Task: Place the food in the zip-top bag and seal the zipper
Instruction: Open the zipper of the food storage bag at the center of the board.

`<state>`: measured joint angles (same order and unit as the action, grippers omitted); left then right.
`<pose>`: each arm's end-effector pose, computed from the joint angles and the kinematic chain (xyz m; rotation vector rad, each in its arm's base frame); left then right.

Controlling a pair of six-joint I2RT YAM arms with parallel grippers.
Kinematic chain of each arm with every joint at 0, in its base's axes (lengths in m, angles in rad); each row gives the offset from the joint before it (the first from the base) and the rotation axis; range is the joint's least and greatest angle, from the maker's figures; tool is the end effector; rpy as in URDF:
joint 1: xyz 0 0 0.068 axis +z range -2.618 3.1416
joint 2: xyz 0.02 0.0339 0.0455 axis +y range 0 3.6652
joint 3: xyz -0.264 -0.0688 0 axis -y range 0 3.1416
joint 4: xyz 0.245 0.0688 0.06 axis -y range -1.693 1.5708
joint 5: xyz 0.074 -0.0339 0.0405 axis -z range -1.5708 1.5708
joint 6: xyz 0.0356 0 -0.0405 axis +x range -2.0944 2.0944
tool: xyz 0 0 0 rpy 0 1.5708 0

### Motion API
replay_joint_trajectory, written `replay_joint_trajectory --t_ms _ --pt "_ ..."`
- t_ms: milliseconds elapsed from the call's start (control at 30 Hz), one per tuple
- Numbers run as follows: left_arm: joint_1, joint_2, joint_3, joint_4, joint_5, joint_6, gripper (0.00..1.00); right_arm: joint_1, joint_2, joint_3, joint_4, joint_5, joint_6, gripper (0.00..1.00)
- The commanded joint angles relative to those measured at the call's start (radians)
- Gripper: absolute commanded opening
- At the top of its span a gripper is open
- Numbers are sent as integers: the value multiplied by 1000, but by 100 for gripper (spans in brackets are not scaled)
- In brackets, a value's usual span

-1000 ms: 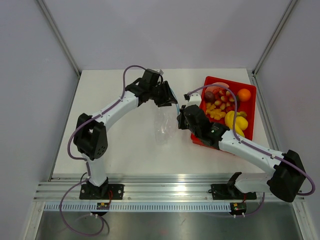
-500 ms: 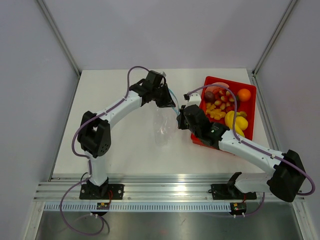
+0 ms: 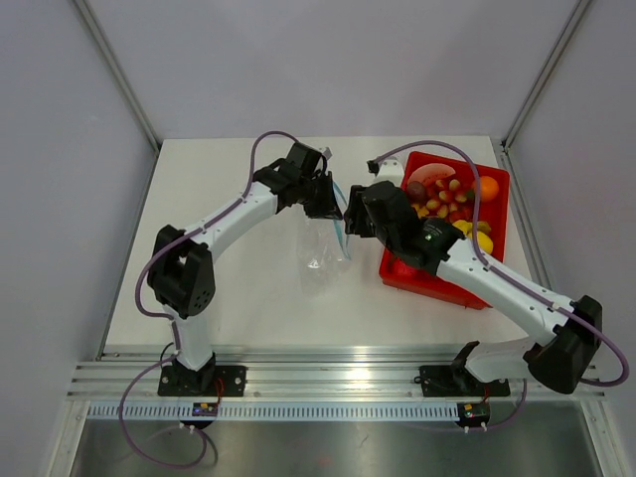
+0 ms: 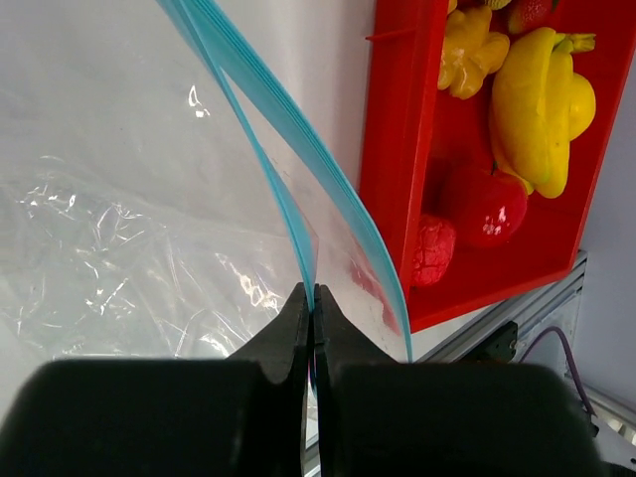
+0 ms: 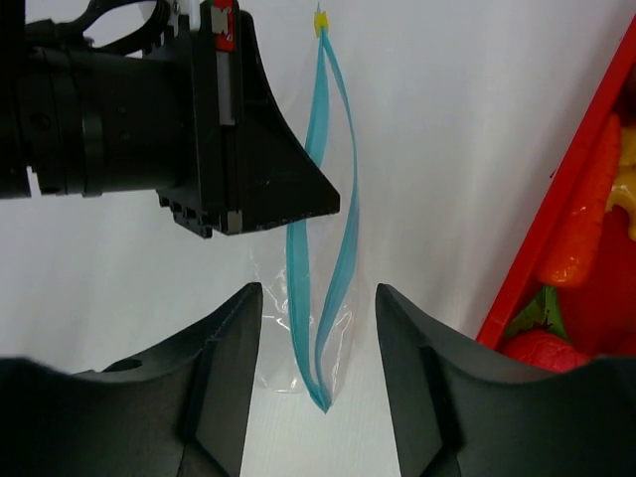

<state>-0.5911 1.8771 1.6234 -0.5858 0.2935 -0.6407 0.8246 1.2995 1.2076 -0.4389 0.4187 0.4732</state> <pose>0.3463 -0.2448 0.2814 0.0816 2.5718 -0.8782 0.2079 0.2035 0.3512 -0.1131 2.0684 0.3634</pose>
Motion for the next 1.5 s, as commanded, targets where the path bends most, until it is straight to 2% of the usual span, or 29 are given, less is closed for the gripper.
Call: replay_joint_trajectory --t_ms 0,133,300,400,533,633,767,1000,1133,1200,1300,1333,1367,1400,1467 --pt "-4 -85 -16 9 42 44 0 -28 73 85 -112 -6 50 57" --pt "-4 -110 -34 3 47 55 0 -51 142 121 -142 -75 59 63" --pt "-4 -125 -45 3 65 62 0 -61 204 139 -133 -158 59 63" --pt "-4 -128 -50 3 73 65 0 -61 228 144 -127 -169 61 61" --pt "-4 -134 -45 -3 88 75 0 -73 248 150 -124 -169 76 49" --pt "-6 -134 -42 -22 98 93 0 -94 257 156 -121 -178 96 48" --pt "-6 -131 -45 -42 98 118 0 -140 256 159 -100 -221 107 52" --pt "-7 -124 -51 -45 116 121 0 -142 251 168 -87 -247 110 58" --pt "-9 -134 -63 -25 150 113 0 -142 276 173 -92 -256 114 58" --pt "-9 -136 -60 -26 147 116 0 -142 293 176 -93 -268 119 52" --pt "-9 -139 -37 -49 148 127 0 -142 307 167 -90 -265 116 25" --pt "-9 -138 -28 -58 153 134 0 -143 311 165 -99 -261 114 12" --pt "-9 -136 -14 -72 153 142 0 -147 313 164 -104 -241 111 6" --pt "-7 -136 15 -101 151 160 0 -153 314 161 -109 -229 105 2" --pt "-7 -131 42 -126 170 180 0 -188 301 141 -116 -184 104 0"
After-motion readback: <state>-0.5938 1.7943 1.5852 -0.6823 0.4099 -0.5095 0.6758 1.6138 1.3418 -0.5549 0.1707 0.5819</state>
